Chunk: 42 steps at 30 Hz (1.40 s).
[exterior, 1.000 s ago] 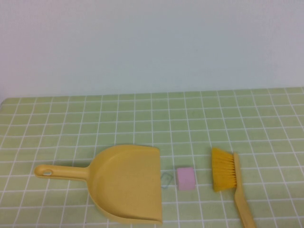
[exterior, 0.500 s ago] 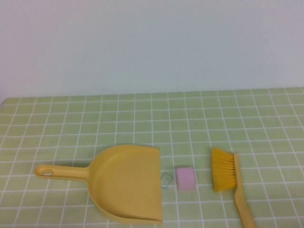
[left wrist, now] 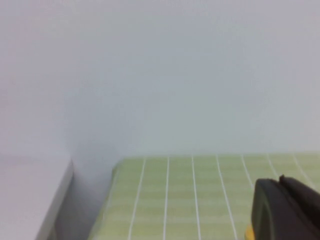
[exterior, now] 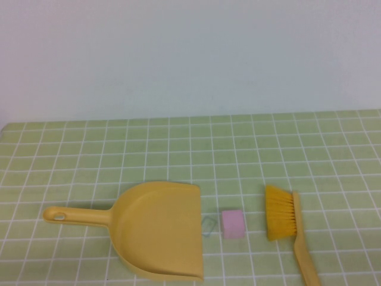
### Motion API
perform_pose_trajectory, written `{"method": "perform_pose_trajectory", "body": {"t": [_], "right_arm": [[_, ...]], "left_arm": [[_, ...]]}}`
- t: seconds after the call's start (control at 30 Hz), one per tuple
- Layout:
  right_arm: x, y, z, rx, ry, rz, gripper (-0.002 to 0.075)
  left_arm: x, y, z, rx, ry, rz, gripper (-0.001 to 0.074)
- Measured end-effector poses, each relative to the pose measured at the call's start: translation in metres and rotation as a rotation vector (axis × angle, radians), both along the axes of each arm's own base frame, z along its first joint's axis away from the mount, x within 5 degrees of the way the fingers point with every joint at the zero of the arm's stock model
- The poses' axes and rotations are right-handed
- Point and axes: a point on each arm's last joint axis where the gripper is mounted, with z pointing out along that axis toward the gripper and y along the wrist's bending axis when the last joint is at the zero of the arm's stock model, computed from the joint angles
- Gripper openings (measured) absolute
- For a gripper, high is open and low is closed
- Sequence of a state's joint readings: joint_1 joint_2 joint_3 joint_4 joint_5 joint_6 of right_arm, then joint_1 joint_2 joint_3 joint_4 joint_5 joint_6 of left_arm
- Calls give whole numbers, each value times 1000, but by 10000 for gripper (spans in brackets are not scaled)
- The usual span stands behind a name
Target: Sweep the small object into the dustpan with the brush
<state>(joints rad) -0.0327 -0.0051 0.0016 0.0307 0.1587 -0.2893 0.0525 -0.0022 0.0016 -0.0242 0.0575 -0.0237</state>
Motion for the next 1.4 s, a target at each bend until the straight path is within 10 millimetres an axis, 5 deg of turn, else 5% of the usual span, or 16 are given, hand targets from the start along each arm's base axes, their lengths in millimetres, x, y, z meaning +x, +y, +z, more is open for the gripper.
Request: {"method": "perform_pose_trajectory", "body": {"t": [0.27, 0.63, 0.8, 0.97, 1.23, 1.4], "right_arm": [[-1, -1, 18, -20, -202, -7, -2], [-1, -1, 22, -21, -237, -8, -2], [-3, -3, 29, 210, -333, -11, -2], [-4, -3, 33, 217, -357, -14, -2], [-14, 1, 71, 180, -278, 18, -2], [-11, 3, 89, 225, -180, 35, -2]], "left_arm": [[-1, 0, 8, 5, -91, 2, -3], [-1, 0, 10, 43, -113, 5, -3], [-1, 0, 11, -19, -119, 1, -3], [-1, 0, 13, -63, -134, -3, -3], [-17, -1, 71, -51, -298, -9, -3], [-27, -2, 93, -49, -240, -12, -3]]}}
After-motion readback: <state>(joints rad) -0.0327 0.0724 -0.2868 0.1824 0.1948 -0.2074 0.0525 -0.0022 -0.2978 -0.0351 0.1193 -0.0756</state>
